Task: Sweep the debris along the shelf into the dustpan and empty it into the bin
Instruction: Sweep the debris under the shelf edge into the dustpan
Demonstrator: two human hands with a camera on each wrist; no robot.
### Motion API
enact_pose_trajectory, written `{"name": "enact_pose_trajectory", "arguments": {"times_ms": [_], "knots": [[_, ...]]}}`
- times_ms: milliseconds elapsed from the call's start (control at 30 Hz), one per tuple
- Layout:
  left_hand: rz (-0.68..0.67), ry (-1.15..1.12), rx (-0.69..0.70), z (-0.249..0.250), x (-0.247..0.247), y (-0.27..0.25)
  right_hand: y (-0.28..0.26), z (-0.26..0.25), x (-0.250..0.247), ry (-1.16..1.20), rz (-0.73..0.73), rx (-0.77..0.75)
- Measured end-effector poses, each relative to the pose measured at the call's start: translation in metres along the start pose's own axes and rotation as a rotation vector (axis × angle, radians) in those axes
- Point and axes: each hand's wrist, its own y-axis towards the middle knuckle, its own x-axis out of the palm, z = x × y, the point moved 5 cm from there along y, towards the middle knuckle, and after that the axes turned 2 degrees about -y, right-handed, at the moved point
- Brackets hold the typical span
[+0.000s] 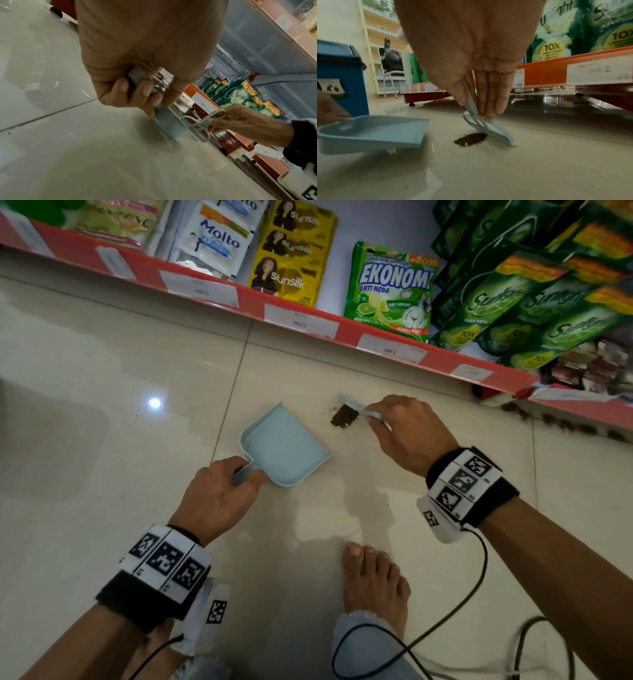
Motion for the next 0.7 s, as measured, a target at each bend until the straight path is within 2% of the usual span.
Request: {"name": "enact_pose_trajectory", "arguments": {"times_ms": [133,233,367,467,700], "knots": [[-0.007,-0.005,0.003,0.001,0.001,0.001,-0.004,0.000,-0.009,0.076,0.102,-0.014],[-0.004,-0.009,0.009,0.003,0.002,0.003,0.002,0.018,-0.022,0.030,0.215,0.067],[-0.011,-0.001,0.009,0.003,0.003,0.003,0.012,0.040,-0.021,-0.085,0.168,0.220],[-0.011,-0.007,0.005,0.003,0.003,0.002,0.010,0.026,-0.006,-0.101,0.088,0.176],[-0.005,-0.001,0.026,0.002,0.001,0.003,-0.011,-0.013,0.002,0.144,0.146,0.036]]}}
